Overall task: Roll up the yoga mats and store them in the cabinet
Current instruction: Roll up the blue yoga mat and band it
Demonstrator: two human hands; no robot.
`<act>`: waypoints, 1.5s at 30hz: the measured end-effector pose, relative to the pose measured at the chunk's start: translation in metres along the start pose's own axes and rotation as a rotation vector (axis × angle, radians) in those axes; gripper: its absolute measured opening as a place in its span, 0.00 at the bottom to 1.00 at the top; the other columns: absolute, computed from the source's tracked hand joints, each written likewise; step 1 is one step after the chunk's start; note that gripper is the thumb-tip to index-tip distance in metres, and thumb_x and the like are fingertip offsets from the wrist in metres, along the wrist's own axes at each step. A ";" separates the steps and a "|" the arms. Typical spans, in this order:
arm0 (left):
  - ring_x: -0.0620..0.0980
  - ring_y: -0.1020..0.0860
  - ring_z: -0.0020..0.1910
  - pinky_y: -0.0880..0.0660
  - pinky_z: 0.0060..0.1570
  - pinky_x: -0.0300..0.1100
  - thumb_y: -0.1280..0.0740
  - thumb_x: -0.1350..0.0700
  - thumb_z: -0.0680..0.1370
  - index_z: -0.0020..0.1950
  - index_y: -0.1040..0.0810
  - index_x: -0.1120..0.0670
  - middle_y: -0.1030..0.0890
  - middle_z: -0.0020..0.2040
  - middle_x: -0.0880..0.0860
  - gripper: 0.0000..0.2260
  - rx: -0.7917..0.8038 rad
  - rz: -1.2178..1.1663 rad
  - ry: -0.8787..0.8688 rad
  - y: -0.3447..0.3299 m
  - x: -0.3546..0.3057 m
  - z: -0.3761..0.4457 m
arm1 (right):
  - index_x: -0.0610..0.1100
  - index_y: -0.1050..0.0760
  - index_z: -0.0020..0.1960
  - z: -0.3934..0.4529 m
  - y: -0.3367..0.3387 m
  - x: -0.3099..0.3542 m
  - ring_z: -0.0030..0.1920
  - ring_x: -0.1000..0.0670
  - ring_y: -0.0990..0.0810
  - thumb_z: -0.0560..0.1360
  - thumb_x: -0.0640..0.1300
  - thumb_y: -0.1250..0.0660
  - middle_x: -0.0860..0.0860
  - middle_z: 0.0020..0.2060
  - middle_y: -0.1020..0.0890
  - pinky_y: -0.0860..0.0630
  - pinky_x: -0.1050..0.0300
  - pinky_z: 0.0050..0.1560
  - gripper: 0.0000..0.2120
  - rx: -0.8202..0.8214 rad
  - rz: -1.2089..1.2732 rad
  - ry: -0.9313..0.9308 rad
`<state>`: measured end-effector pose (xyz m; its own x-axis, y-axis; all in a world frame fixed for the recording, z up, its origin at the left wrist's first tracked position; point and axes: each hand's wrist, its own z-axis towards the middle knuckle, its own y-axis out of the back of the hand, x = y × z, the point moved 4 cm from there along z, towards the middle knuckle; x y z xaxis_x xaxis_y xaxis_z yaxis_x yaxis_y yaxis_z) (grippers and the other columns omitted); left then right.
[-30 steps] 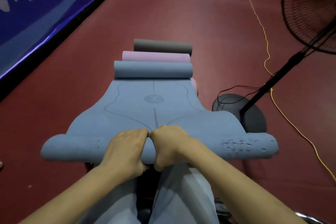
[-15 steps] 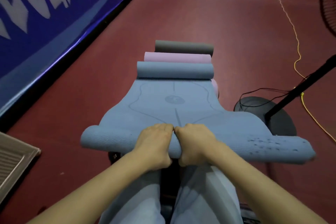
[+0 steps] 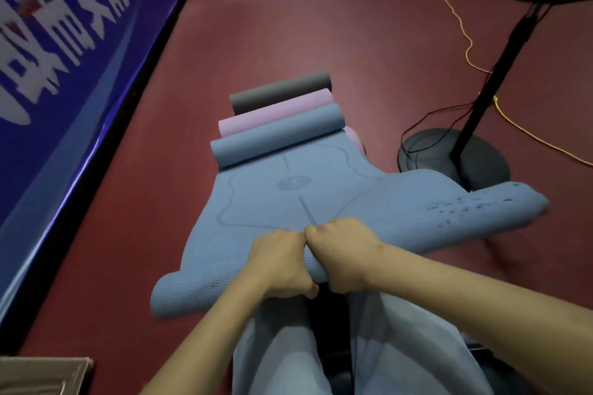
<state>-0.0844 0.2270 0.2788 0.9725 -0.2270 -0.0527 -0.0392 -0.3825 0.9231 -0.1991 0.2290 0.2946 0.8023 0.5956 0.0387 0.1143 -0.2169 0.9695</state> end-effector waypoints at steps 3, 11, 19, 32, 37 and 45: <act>0.48 0.22 0.56 0.25 0.51 0.45 0.22 0.34 0.57 0.63 0.28 0.42 0.20 0.56 0.42 0.37 -0.119 -0.186 0.042 0.000 0.011 -0.007 | 0.48 0.25 0.57 0.017 0.014 -0.015 0.44 0.45 0.18 0.60 0.56 0.20 0.49 0.47 0.19 0.23 0.53 0.41 0.30 0.205 0.057 0.010; 0.45 0.23 0.58 0.26 0.55 0.42 0.28 0.24 0.50 0.69 0.30 0.39 0.21 0.59 0.38 0.49 -0.199 -0.133 0.074 -0.015 0.091 -0.036 | 0.48 0.22 0.52 0.050 0.010 -0.021 0.44 0.44 0.18 0.54 0.58 0.19 0.48 0.47 0.18 0.17 0.48 0.46 0.30 0.335 0.163 0.026; 0.47 0.19 0.50 0.24 0.47 0.45 0.30 0.28 0.54 0.57 0.25 0.41 0.18 0.50 0.40 0.35 -0.194 -0.049 0.046 -0.009 0.096 -0.009 | 0.47 0.28 0.51 0.048 0.010 -0.023 0.48 0.41 0.19 0.58 0.60 0.20 0.46 0.50 0.19 0.22 0.51 0.43 0.30 0.210 0.120 -0.014; 0.48 0.20 0.47 0.25 0.45 0.44 0.31 0.35 0.56 0.50 0.28 0.44 0.19 0.46 0.43 0.27 -0.107 -0.010 0.050 -0.005 0.056 -0.044 | 0.47 0.35 0.49 -0.021 0.012 -0.014 0.47 0.39 0.18 0.63 0.53 0.24 0.46 0.48 0.19 0.30 0.53 0.40 0.24 -0.022 -0.014 -0.009; 0.48 0.20 0.48 0.24 0.47 0.44 0.34 0.33 0.57 0.52 0.27 0.45 0.19 0.47 0.43 0.28 -0.053 0.037 0.008 -0.031 0.030 -0.099 | 0.48 0.32 0.51 -0.081 -0.012 0.008 0.47 0.39 0.18 0.62 0.54 0.27 0.47 0.48 0.19 0.27 0.51 0.42 0.23 -0.023 0.082 0.034; 0.47 0.22 0.45 0.28 0.42 0.42 0.34 0.35 0.58 0.49 0.29 0.45 0.21 0.45 0.41 0.24 -0.121 -0.004 0.073 -0.038 0.027 -0.114 | 0.48 0.30 0.42 -0.085 -0.036 0.031 0.32 0.45 0.25 0.46 0.46 0.23 0.49 0.34 0.25 0.31 0.53 0.33 0.27 -0.228 -0.102 0.060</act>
<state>-0.0302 0.3378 0.2854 0.9869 -0.1580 -0.0322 -0.0120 -0.2710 0.9625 -0.2286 0.3210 0.2812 0.7566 0.6517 -0.0541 0.0523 0.0222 0.9984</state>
